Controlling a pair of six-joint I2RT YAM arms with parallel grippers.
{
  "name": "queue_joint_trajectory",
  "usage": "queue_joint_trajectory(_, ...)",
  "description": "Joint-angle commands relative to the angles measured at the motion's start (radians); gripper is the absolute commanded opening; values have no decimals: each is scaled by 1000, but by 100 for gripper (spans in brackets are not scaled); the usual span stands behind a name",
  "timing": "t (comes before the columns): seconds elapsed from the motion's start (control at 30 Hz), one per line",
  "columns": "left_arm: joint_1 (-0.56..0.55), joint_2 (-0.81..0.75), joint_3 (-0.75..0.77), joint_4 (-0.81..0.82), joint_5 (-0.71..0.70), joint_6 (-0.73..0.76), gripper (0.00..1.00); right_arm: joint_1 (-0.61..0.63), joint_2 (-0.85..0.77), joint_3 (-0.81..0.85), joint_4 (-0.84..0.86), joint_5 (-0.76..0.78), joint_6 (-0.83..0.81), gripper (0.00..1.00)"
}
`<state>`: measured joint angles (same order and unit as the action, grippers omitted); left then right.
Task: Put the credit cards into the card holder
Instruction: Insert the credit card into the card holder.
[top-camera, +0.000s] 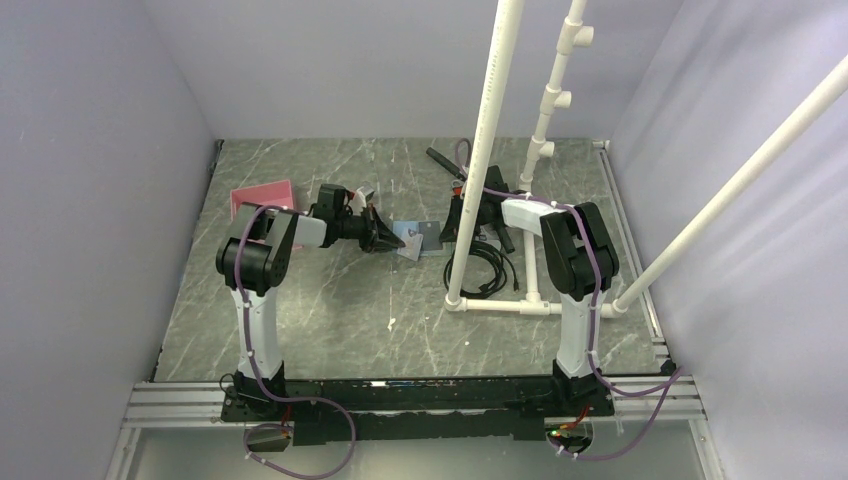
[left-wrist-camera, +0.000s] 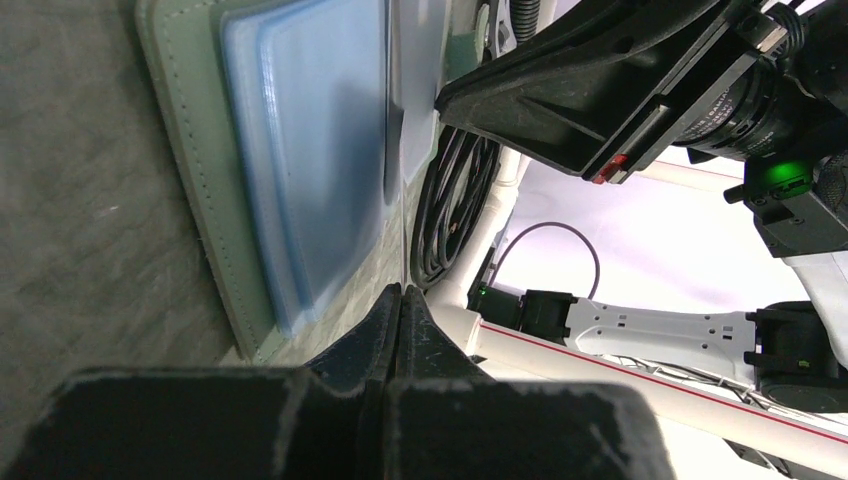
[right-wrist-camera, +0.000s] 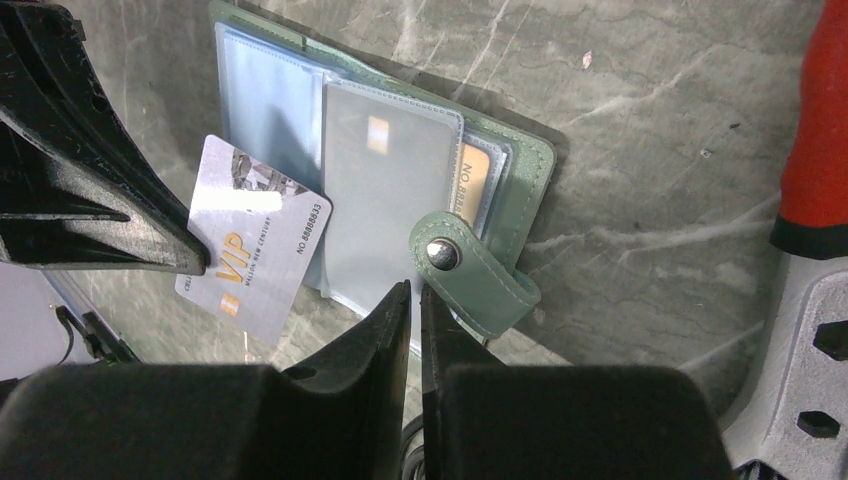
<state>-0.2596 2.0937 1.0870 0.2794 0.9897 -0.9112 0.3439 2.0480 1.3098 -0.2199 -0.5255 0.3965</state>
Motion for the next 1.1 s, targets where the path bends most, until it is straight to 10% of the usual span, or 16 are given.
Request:
queue_joint_trajectory(0.0, 7, 12, 19, -13, 10, -4, 0, 3, 33, 25, 10, 35, -12, 11)
queue_joint_trajectory(1.07, 10, 11, 57, -142, -38, 99, 0, 2, 40, 29, 9, 17, -12, 11)
